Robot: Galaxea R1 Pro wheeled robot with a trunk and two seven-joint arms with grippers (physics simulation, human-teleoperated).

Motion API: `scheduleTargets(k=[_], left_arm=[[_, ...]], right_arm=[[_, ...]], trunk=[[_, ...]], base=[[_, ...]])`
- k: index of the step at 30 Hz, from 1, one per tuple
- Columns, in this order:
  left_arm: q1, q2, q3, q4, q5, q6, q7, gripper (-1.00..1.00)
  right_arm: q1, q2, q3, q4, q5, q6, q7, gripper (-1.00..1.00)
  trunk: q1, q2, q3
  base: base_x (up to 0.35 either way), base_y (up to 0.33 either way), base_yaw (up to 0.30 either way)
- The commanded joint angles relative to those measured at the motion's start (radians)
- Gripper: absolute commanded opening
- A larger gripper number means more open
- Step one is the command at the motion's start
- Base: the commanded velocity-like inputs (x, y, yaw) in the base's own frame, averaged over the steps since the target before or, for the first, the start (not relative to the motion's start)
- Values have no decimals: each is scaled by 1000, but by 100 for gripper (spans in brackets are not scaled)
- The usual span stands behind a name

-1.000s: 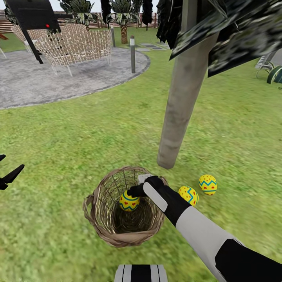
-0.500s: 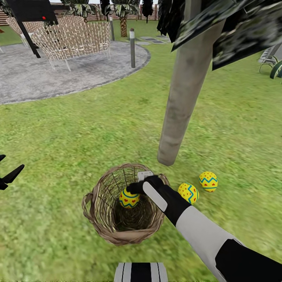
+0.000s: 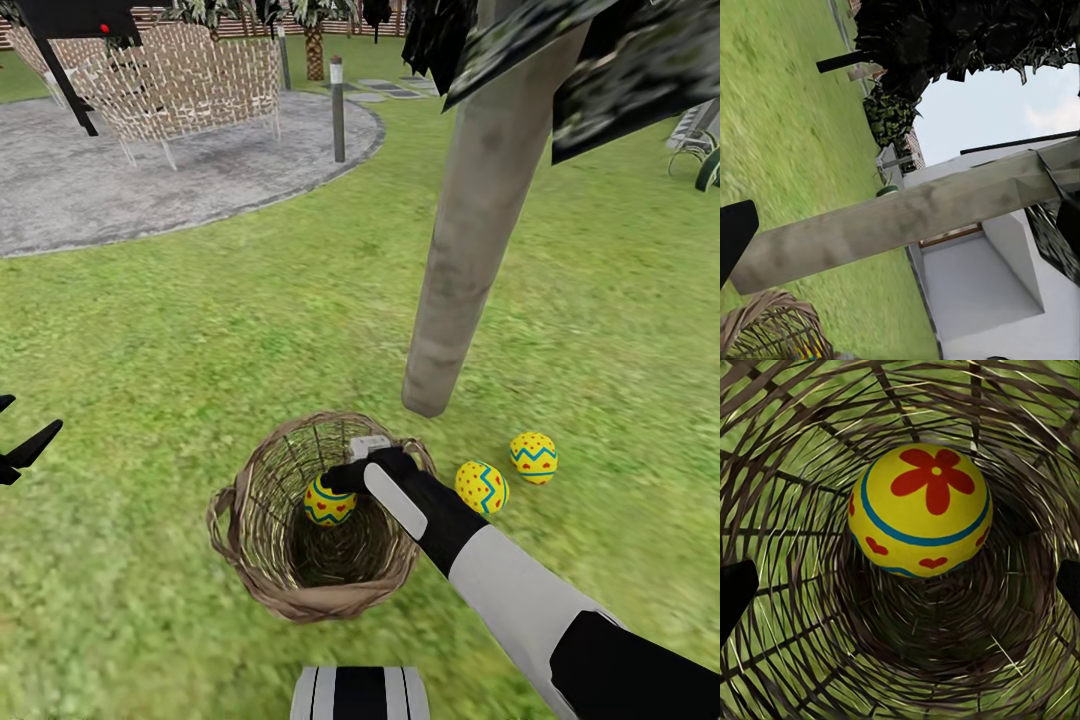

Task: Take the three Easter eggs out of the wicker basket on the lawn in the garden, then place them on the lawn next to a single tree (choose any tree) so that all three eggs are next to the same tree and none are left in the basket.

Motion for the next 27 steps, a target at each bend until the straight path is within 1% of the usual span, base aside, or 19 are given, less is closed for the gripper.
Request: scheduleTargets(k=[1,2,5,9,10,13,14,16,19,27], left_arm=[[-1,0,1,0,-3,4,-4,100],[-1,0,1,0,-3,4,-4,100],[-1,0,1,0,-3,4,-4,100],[-1,0,0,0,-3,4,-4,100],[-1,0,0,0,-3,4,-4,100],[-1,0,0,0,-3,4,-4,100],[-1,0,0,0,-3,4,-4,100],[-1,-1,0,0,-3,4,-4,100],[-1,-3,0,0,-3,4,-4,100],[-1,-9,0,0,-1,4,-4,100]], right_arm=[[-1,0,2,-1,-10,1,-10,100],[-1,0,2,-1,-10,2,-10,100],[-1,0,2,-5,-10,2,-9,100],[-1,0,2,-8,-12,4,-12,100],[-3,0,2,-5,-13,4,-13,100],[-15,0,3,24,-14,7,-17,100],[-30,0,4,52,-15,8,-18,100],[-44,0,7,76,-15,8,-19,100],[-54,0,11,105,-14,7,-27,100],[-54,0,13,96,-15,4,-20,100]], trunk=[[0,0,-1],[0,0,-1],[1,-1,-12],[1,-1,-12],[2,-1,-16],[3,-2,-28],[3,-2,-28],[3,-2,-28],[4,-3,-39],[4,-3,-39]], base=[[0,0,0],[0,0,0],[0,0,0],[0,0,0],[0,0,0],[0,0,0],[0,0,0],[0,0,0],[0,0,0],[0,0,0]])
